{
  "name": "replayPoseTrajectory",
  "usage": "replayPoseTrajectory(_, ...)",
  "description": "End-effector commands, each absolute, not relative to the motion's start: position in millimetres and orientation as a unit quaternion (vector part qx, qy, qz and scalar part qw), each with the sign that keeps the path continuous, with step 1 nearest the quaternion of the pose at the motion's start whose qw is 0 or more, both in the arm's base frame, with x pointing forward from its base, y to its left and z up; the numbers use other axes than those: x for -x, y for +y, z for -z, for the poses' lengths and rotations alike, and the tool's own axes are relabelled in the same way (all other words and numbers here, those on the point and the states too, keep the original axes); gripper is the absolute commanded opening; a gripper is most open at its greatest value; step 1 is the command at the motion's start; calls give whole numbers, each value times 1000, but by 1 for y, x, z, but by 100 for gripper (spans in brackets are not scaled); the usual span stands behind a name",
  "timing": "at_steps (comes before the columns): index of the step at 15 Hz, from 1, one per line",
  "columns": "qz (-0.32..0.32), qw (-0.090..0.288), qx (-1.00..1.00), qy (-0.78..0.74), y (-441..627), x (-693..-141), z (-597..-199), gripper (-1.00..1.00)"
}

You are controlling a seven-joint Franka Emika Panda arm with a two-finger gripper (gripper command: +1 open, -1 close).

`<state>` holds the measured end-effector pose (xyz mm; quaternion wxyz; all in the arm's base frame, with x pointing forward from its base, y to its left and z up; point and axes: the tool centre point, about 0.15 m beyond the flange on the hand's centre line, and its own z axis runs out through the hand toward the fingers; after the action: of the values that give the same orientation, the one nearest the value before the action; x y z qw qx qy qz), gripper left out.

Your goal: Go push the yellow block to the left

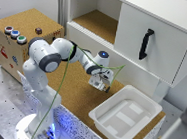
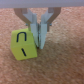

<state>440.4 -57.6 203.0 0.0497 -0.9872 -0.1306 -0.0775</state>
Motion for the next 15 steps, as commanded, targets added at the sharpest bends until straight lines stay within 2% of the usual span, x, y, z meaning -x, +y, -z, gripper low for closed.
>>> replayPoseTrajectory(1, 63, 73, 984, -147, -20, -456, -205, -100)
replayPoseTrajectory(10, 61, 61, 974, -209, 15, -450, -228, -100)
replayPoseTrajectory(11, 63, 53, 974, -212, 13, -449, -233, 100)
replayPoseTrajectory(15, 77, 43, 978, -187, 7, -437, -248, 100)
